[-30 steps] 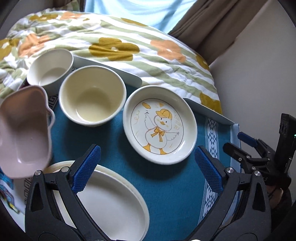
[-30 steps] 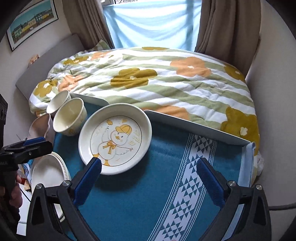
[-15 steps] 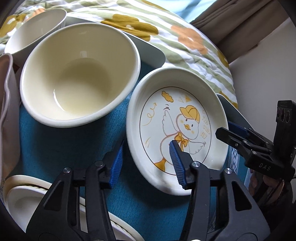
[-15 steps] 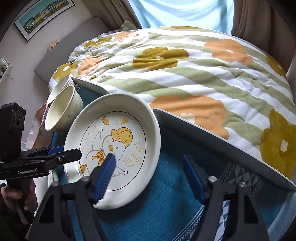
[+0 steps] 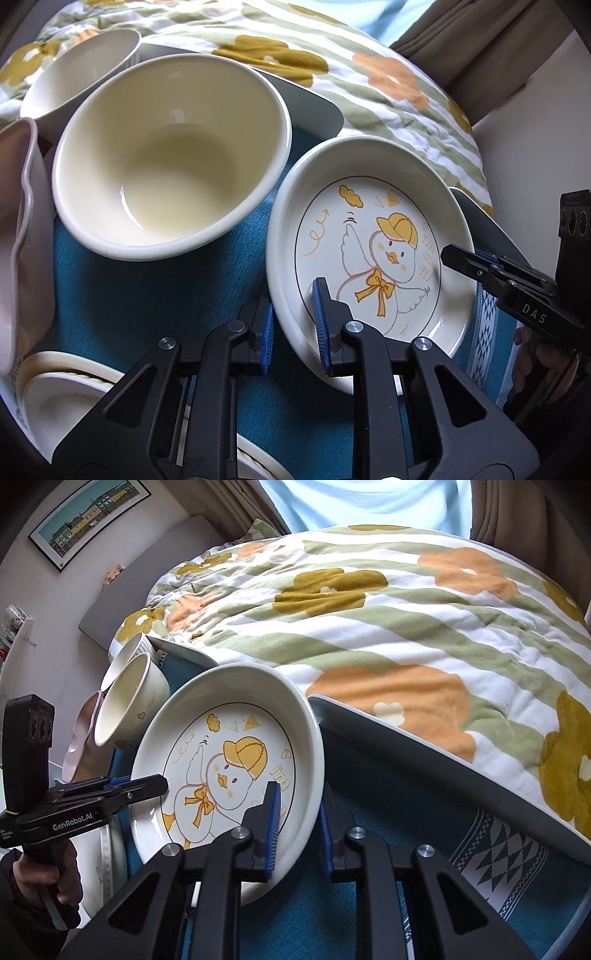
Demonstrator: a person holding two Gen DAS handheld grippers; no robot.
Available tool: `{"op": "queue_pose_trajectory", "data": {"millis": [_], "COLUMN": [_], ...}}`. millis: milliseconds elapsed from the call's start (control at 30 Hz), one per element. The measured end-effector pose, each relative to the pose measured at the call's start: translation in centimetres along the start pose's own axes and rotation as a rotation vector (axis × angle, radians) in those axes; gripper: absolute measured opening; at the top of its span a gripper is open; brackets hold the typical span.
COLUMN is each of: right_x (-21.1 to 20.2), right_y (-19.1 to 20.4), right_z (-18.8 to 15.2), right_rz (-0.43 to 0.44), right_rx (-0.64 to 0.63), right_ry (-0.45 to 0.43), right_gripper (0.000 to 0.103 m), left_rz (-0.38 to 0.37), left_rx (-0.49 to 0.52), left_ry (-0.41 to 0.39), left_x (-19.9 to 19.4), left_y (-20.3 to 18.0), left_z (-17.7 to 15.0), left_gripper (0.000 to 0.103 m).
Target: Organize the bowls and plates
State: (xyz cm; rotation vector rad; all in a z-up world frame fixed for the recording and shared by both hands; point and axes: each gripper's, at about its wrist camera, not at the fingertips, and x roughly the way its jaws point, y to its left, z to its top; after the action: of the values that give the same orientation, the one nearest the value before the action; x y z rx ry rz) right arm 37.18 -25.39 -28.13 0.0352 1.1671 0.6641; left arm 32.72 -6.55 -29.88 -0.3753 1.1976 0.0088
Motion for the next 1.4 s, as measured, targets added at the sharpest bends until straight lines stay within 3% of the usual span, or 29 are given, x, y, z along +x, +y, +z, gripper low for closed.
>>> {"op": "queue_pose_trajectory", "data": {"millis": [400,700,1033,1400], "right_x": [-2.8,-9.1,-11.8,-7.3], "right_y": [1.0,6.3,15.1,21.5], "right_z": [-1.1,-2.8,-7.1,-12.5], "right_rz": [-0.010,-0.078,-0.123,-0.140], "right_rx": [-0.007,-0.005,0.061,0.131], "right_ry": [-0.060,-0.174,-0.240,-0.218], "right_gripper": [0.018,0.018,0.018,0.018], "left_rz": [0.008,-0.054,-0.089,-0.089], "left_rx": [0.087,0.188,0.307,0.359], "left_ry": [-0.061,-0.135,-0.143,-0.067], "left_x": [-3.7,-11.3,-18.3,-17.6], "left_y": [-1.8,-1.2,3.8,11.4], "left_z": [-0.1,-1.4,-4.7,-9.2], "left_gripper": [0.017,0.017,0.017,0.017]}}
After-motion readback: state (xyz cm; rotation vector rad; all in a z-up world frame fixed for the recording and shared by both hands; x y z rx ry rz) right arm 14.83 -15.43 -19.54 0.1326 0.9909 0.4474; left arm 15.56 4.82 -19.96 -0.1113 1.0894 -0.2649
